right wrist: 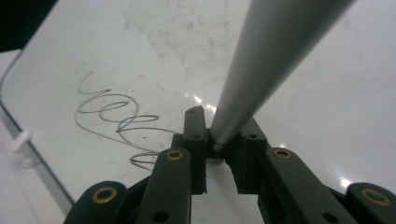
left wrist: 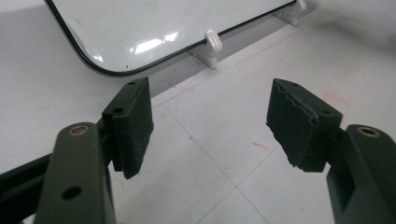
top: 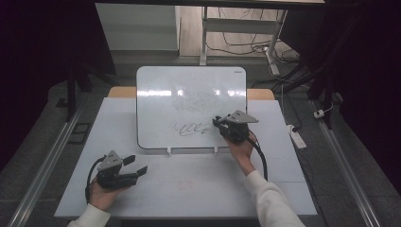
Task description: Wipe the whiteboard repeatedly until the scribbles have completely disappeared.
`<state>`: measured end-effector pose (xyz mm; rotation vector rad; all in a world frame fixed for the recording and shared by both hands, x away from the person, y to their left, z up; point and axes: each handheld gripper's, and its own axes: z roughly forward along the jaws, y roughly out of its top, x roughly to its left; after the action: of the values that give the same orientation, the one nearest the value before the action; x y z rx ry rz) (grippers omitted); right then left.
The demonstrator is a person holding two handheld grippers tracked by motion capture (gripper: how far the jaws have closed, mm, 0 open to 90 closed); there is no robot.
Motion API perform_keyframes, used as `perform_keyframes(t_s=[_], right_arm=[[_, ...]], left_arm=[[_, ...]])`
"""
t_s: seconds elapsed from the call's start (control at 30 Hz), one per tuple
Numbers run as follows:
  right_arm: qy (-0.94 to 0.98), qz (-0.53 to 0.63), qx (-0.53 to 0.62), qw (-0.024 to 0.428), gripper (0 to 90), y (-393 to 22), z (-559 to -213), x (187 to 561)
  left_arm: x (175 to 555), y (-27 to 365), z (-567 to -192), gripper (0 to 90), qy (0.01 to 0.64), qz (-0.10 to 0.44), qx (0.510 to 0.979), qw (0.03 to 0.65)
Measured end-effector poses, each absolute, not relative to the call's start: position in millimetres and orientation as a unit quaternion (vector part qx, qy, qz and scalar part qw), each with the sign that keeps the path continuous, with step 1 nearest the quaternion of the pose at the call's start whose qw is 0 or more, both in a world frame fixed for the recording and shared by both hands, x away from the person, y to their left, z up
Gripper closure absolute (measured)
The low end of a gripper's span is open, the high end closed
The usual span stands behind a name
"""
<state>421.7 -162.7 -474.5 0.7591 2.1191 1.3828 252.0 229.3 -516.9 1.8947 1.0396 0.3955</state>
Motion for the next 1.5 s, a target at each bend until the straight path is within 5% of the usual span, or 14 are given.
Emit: perform_keyframes(t_s=[0.1, 0.27, 0.77, 0.9, 1.1, 1.27, 1.5], right_arm=[[0.815, 0.487, 0.227, 0.217, 77.6, -140, -488, 408], [0.787, 0.496, 0.259, 0.260, 77.6, -151, -475, 419], [0.829, 0.471, 0.190, 0.233, 77.6, -118, -493, 399], [0.798, 0.485, 0.231, 0.271, 77.6, -135, -478, 415], [0.825, 0.464, 0.189, 0.261, 77.6, -120, -485, 405], [0.780, 0.501, 0.254, 0.276, 77.6, -146, -469, 428], [0.824, 0.473, 0.192, 0.245, 77.6, -123, -484, 410]], left_arm=[[252, 230, -517, 32.2, 0.423, 0.160, 0.766, 0.456], [251, 230, -517, 32.3, 0.421, 0.163, 0.766, 0.457], [252, 230, -517, 32.3, 0.423, 0.159, 0.766, 0.458], [251, 230, -517, 32.3, 0.422, 0.160, 0.766, 0.458], [253, 230, -517, 32.2, 0.423, 0.159, 0.766, 0.457], [252, 229, -518, 32.3, 0.423, 0.159, 0.767, 0.456], [252, 230, -518, 32.3, 0.424, 0.160, 0.766, 0.455]])
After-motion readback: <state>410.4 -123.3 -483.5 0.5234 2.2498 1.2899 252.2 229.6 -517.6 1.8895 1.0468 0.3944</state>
